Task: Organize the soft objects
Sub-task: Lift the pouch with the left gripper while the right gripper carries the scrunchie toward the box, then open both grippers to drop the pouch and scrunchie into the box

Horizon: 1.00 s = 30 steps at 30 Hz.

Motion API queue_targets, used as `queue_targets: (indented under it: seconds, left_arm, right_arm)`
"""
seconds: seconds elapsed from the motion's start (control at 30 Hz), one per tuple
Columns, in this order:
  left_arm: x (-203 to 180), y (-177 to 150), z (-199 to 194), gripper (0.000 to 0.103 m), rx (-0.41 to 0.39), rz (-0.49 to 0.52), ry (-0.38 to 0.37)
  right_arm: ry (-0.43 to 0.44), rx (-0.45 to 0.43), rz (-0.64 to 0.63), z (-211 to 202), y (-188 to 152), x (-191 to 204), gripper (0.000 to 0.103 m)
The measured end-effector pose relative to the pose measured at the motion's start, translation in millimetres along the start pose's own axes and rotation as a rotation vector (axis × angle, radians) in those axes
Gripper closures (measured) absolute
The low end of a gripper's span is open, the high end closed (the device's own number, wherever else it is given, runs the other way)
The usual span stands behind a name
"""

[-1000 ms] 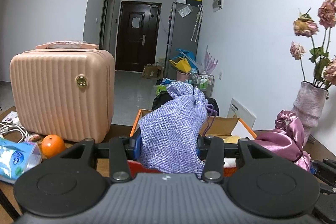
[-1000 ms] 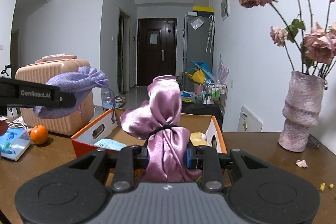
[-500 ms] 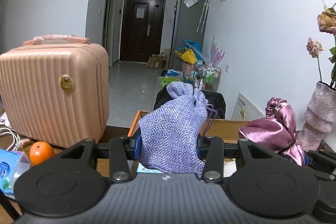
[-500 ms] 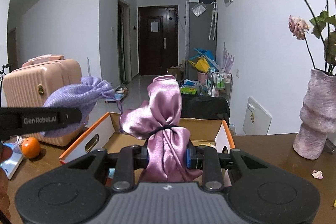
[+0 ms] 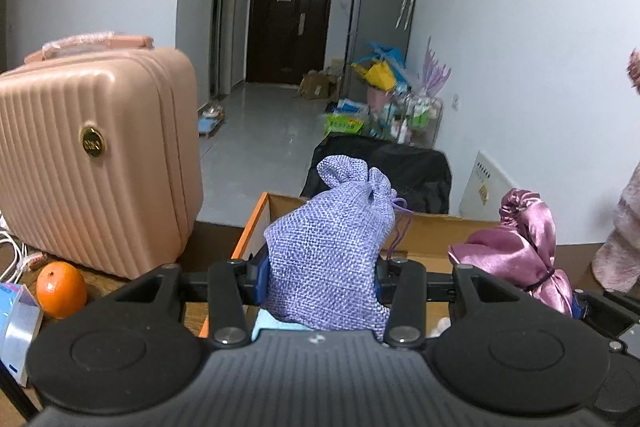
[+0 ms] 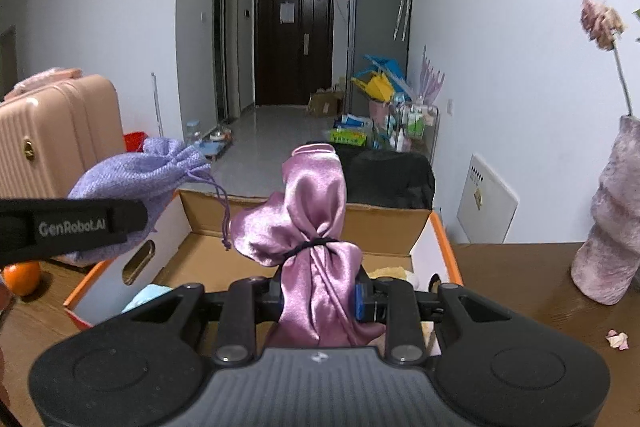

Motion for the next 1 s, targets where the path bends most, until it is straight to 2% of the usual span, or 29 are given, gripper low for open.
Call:
queue_targets:
  seconds: [0.07, 0.37, 0.47, 0.53, 0.63, 0.7, 0.77, 0.8, 0.9, 1.0]
  left_arm:
    - [-1.5, -1.0, 10.4, 0.059, 0.035, -0.01, -0.001]
    - [4.8, -7.2, 34.6, 0.057, 0.066, -0.003, 0.035]
    - [9.5, -7.9, 38.6, 0.05, 0.077, -0.014, 0.044]
    - [11.3, -6.6, 39.4, 0.028, 0.074, -0.035, 0.039]
    - [14.1, -4.4, 32.3, 0.02, 0.034, -0.038, 0.045]
    - [15.7, -3.0, 30.2, 0.011, 0.036, -0.045, 0.045]
    - [18.5, -1.5, 27.4, 0.003, 0.021, -0.055, 0.056]
    - [19.1, -1.3, 24.5, 0.0, 0.008, -0.049, 0.062]
    - [18.8, -2.1, 19.3, 0.0, -0.001, -0.026, 0.075]
    - [18.5, -3.3, 15.5, 0.0, 0.011, -0.013, 0.079]
  right_arm:
    - [0.002, 0.026, 0.007, 11.4, 0.3, 0.2, 0.076]
    - [0.0, 0.087, 0.004, 45.7, 1.9, 3.3, 0.073]
    - [0.008, 0.091, -0.004, 49.1, -0.4, 4.1, 0.065]
    - [0.012, 0.1, 0.006, 48.7, -4.5, 2.9, 0.058]
    - [0.004, 0.094, 0.016, 44.9, -8.0, 0.0, 0.051]
    - [-0.004, 0.092, 0.027, 42.5, -8.7, -2.5, 0.024]
    - [-0.021, 0.074, 0.038, 39.0, -8.9, -5.9, 0.01]
    - [-0.029, 0.066, 0.041, 36.8, -8.9, -7.1, 0.006]
    - [-0.041, 0.064, 0.052, 33.0, -9.5, -10.2, 0.0]
    - [-0.044, 0.066, 0.053, 28.1, -11.1, -13.4, 0.0]
Point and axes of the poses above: each gripper's, at about its wrist camera, not at the fingertips, and z roughly the way its jaws point, x to its left, y to its top, the point moved 4 cm from there along z, roughly the way its jaws point, and after that the axes turned 12 degrees about -z, right-handed, at the moved point
